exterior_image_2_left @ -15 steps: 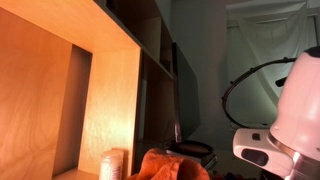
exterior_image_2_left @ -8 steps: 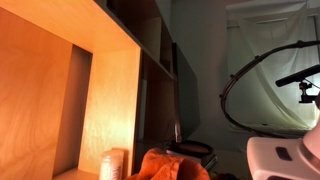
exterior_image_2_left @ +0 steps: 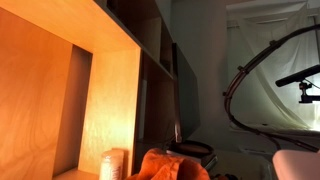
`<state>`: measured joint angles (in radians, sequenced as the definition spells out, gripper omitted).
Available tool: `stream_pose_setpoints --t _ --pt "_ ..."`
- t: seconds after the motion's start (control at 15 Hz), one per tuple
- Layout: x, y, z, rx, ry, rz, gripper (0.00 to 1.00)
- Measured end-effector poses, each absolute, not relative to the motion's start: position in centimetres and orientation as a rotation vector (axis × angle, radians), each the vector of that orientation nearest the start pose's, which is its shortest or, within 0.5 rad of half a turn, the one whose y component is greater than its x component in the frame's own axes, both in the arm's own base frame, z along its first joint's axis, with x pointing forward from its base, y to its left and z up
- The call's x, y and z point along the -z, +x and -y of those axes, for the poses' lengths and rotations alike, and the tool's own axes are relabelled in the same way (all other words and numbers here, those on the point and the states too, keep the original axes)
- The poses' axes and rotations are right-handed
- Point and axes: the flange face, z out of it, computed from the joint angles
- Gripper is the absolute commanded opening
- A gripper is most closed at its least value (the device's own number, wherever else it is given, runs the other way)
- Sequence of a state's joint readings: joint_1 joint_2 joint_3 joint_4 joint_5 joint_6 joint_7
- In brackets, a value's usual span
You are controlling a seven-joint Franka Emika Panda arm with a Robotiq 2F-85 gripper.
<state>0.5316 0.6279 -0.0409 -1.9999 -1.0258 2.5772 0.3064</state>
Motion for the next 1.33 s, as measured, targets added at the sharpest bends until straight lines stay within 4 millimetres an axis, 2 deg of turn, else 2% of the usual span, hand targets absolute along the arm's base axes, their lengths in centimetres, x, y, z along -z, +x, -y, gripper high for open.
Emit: stream_pose_setpoints --t 0.4,0.53,0.73,1.0,1.07,1.13,1.2,1.33 --pt "-13.1 48.7 -32.8 -0.235 2.15 -1.437 0.05" --pt "-13.4 48.4 -33.5 -0.252 2.155 -1.44 0.05" --pt "-14.7 49.7 -32.3 -0.289 2.203 -1.375 0.05" --pt "-17.5 51.8 -28.4 -0.363 2.29 -1.275 0.05" --pt "-18.2 52.1 -27.4 -0.388 2.313 -1.252 0.33" --pt "-18.9 52.2 -26.5 -0.407 2.328 -1.231 0.34" --pt "-19.5 52.3 -25.6 -0.418 2.336 -1.211 0.4" --pt "-20.3 52.5 -24.2 -0.43 2.344 -1.166 0.55"
